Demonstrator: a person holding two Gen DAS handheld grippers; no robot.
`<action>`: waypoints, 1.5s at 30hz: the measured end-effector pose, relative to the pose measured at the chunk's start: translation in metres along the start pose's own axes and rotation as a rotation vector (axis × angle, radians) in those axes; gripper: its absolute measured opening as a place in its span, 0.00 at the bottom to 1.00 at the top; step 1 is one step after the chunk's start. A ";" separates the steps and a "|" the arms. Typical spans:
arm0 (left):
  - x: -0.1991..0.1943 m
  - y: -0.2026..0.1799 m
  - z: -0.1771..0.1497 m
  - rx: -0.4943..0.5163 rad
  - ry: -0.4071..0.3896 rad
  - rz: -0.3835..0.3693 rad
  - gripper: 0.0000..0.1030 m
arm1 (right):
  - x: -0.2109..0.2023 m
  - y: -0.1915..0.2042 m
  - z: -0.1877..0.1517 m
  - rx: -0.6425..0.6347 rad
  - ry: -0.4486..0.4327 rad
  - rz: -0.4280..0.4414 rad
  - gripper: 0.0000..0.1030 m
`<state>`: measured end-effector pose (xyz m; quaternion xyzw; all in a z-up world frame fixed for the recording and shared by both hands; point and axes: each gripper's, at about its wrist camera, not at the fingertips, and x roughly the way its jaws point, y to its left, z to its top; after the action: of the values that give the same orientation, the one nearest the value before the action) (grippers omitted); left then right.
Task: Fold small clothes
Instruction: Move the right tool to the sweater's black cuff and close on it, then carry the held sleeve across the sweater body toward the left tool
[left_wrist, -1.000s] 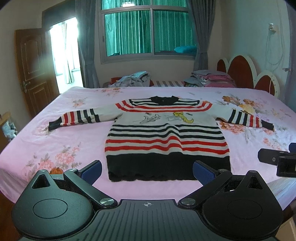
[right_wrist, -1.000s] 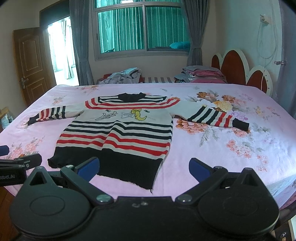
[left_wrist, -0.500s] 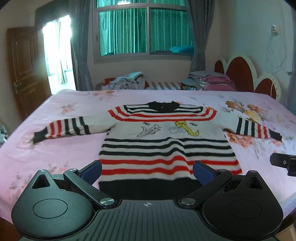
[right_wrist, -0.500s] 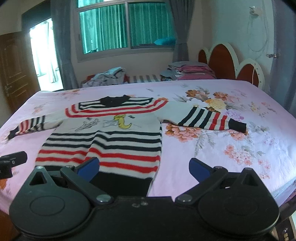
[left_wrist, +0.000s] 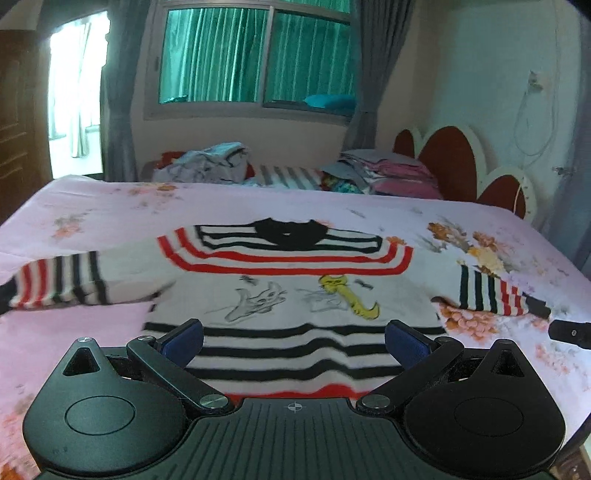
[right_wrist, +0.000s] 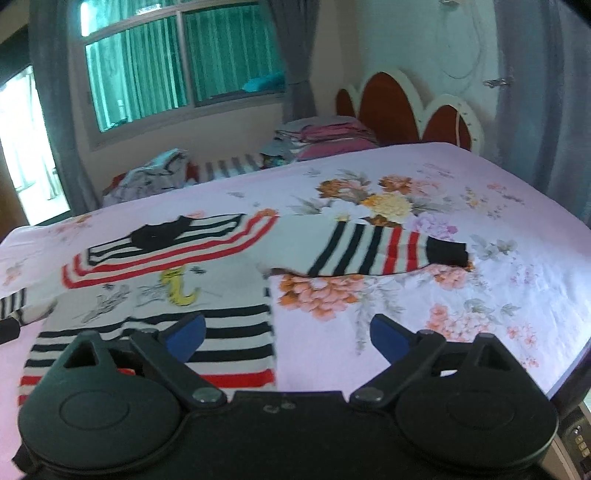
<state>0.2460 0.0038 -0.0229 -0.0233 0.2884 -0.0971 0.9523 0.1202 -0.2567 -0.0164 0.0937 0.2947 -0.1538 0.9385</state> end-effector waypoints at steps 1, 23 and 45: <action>0.009 -0.002 0.002 0.007 0.018 0.003 1.00 | 0.004 -0.004 0.002 0.005 0.001 -0.010 0.89; 0.195 -0.105 0.059 -0.025 0.235 0.047 1.00 | 0.239 -0.210 0.036 0.541 0.154 -0.076 0.52; 0.216 0.019 0.059 -0.183 0.319 0.061 1.00 | 0.253 0.008 0.087 -0.088 0.055 0.290 0.08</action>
<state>0.4580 -0.0213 -0.0934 -0.0854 0.4441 -0.0441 0.8908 0.3662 -0.3318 -0.0925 0.0985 0.3101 -0.0010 0.9456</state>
